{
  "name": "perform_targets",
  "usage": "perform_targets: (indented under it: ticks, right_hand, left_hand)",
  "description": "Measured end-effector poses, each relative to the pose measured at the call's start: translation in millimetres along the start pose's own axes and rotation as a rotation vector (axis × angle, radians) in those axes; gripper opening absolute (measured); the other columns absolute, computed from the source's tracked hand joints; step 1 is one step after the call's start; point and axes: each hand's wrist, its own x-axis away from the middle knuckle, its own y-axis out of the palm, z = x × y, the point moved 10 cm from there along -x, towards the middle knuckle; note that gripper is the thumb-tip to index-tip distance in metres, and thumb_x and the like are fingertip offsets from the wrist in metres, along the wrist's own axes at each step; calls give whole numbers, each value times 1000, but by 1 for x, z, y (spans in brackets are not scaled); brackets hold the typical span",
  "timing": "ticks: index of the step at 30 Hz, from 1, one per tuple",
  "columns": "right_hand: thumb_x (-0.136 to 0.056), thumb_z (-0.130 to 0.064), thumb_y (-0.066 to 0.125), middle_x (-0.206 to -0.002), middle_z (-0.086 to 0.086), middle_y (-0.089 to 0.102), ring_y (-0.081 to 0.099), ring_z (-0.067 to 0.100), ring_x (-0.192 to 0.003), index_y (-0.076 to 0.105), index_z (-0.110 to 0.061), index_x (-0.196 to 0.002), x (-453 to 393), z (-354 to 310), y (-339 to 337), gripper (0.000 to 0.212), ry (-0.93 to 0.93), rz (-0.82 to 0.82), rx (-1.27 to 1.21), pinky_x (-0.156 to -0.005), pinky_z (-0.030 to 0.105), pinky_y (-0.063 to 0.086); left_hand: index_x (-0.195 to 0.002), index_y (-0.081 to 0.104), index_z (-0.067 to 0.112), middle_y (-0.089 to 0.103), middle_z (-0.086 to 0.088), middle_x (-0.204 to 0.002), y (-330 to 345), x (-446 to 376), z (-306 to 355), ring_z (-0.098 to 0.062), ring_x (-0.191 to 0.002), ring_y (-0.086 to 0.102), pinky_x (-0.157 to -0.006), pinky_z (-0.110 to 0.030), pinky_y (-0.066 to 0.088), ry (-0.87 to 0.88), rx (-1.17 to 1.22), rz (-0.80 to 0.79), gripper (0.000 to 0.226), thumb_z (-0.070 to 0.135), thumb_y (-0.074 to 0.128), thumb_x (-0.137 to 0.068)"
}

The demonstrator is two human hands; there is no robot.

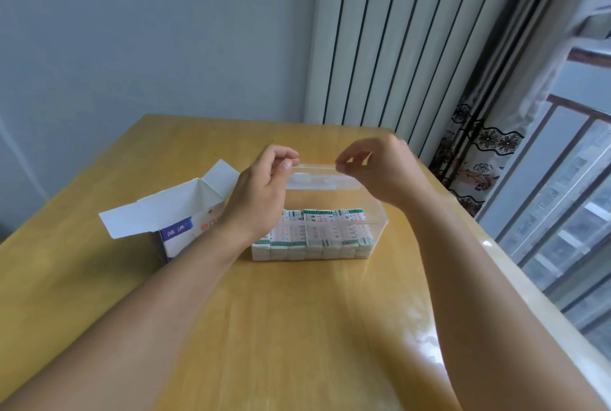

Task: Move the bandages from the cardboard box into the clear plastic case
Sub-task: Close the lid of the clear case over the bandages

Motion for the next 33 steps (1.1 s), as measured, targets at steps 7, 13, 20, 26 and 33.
perform_targets:
  ticks: [7,13,20,26,33]
  right_hand:
    - [-106,-56,26,-119,-7,66,61,16,-110,69,-22,-126,45,-39,92,59,-8,-750,47,-92,31,44]
    - [-105,-56,20,-145,6,57,51,24,-134,61,-17,-136,43,-36,104,65,-69,-676,133,-111,42,39]
    - [-102,-65,19,-131,13,65,60,26,-115,66,-7,-125,43,-33,101,79,-43,-649,167,-100,42,46]
    - [-106,-55,26,-64,-18,59,52,2,-67,78,-16,-105,35,-46,63,65,-65,-534,-83,-78,31,44]
    - [-96,-36,65,-104,1,73,63,7,-77,73,-14,-113,0,47,-25,28,254,2,-193,-64,20,50]
  left_hand:
    - [-115,61,22,67,8,-115,1,7,6,18,-98,54,-78,-1,35,62,-128,31,23,23,39,-109]
    - [-119,60,20,69,3,-117,2,10,8,-12,-111,58,-88,-22,41,26,-145,24,26,27,36,-110]
    - [-118,60,20,69,2,-119,3,11,7,-14,-112,59,-88,-28,43,15,-187,9,27,28,35,-110]
    - [-116,59,19,69,2,-113,4,10,7,-17,-109,60,-88,-29,43,17,-211,6,25,27,36,-110]
    - [-128,54,21,59,8,-132,-8,25,12,-6,-127,50,-110,-28,37,-6,-114,53,23,20,47,-106]
